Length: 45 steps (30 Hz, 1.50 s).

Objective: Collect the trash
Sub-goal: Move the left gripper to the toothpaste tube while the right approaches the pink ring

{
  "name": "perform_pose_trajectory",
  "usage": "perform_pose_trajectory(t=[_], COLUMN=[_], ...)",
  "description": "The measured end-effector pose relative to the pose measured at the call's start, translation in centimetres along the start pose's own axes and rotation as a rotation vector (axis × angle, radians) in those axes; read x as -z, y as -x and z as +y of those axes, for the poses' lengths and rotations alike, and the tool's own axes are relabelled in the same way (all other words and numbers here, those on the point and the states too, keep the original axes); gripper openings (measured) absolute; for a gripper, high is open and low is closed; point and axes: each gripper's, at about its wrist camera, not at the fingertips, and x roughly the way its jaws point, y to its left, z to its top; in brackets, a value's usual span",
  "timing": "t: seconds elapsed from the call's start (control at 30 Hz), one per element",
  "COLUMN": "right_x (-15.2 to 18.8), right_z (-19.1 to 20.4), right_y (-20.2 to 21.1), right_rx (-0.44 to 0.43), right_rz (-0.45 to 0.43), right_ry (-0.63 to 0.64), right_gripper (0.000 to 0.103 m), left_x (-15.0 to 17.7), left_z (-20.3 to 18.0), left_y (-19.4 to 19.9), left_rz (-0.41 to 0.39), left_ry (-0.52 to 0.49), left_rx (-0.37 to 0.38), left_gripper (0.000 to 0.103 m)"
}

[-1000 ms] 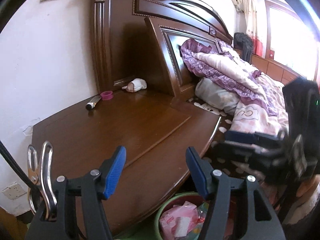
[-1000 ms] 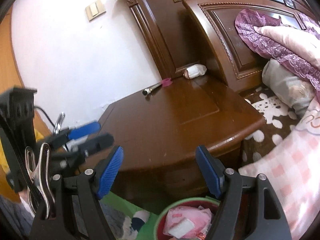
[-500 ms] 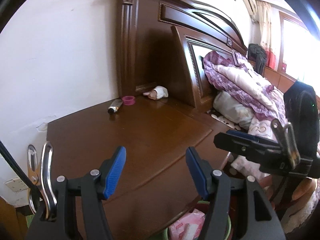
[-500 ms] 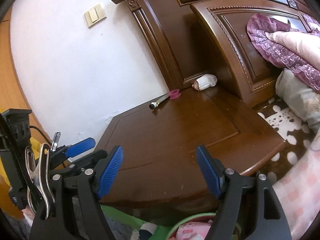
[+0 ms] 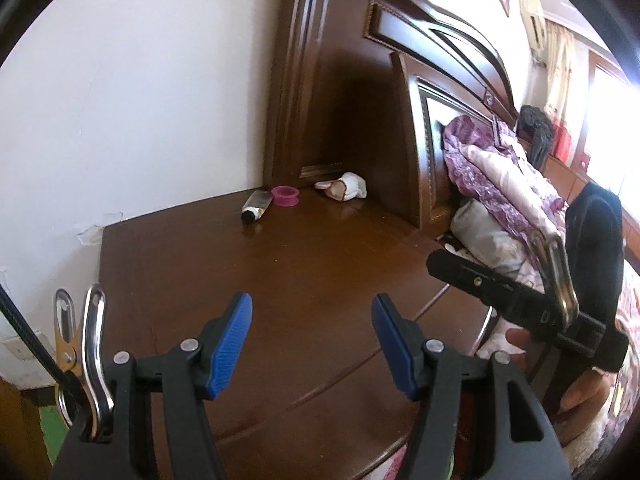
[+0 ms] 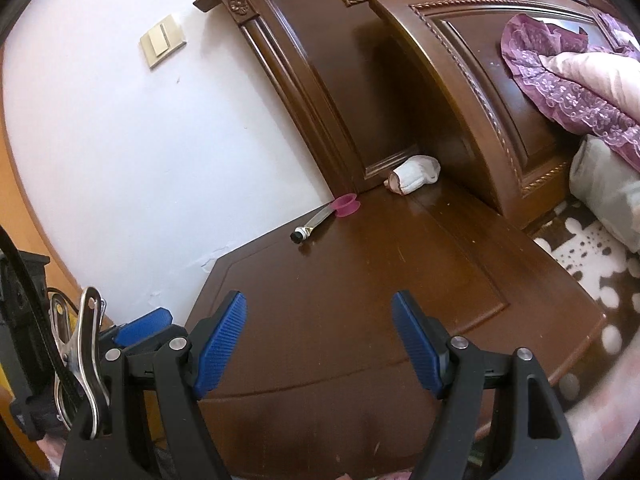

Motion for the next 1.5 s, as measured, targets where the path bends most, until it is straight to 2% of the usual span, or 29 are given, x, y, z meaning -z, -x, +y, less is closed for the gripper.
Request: perform_pose_trajectory(t=[0.3, 0.37, 0.57, 0.7, 1.33, 1.5], right_x=[-0.2, -0.3, -0.9, -1.3, -2.8, -4.1], right_z=[0.4, 0.4, 0.3, 0.3, 1.4, 0.0], right_y=[-2.2, -2.7, -3.2, -3.9, -9.6, -9.9], right_rx=[0.047, 0.056, 0.048, 0.043, 0.025, 0.111], right_rz=[0.01, 0.014, 0.011, 0.021, 0.057, 0.059], right_ry=[0.044, 0.047, 0.038, 0.025, 0.005, 0.018], right_gripper=[0.076, 0.076, 0.077, 0.076, 0.077, 0.076], left_x=[-1.5, -2.2, -4.2, -5.1, -6.0, -7.2], left_z=[2.9, 3.1, 3.4, 3.9, 8.3, 9.2], left_y=[-3.2, -4.3, -5.7, -7.2, -11.3, -12.5], left_rz=[0.07, 0.101, 0.078, 0.083, 0.107, 0.115], left_ry=[0.064, 0.053, 0.047, 0.053, 0.067, 0.1], left_rx=[0.004, 0.015, 0.015, -0.015, -0.098, -0.102], left_gripper=[0.067, 0.068, 0.068, 0.068, 0.068, 0.068])
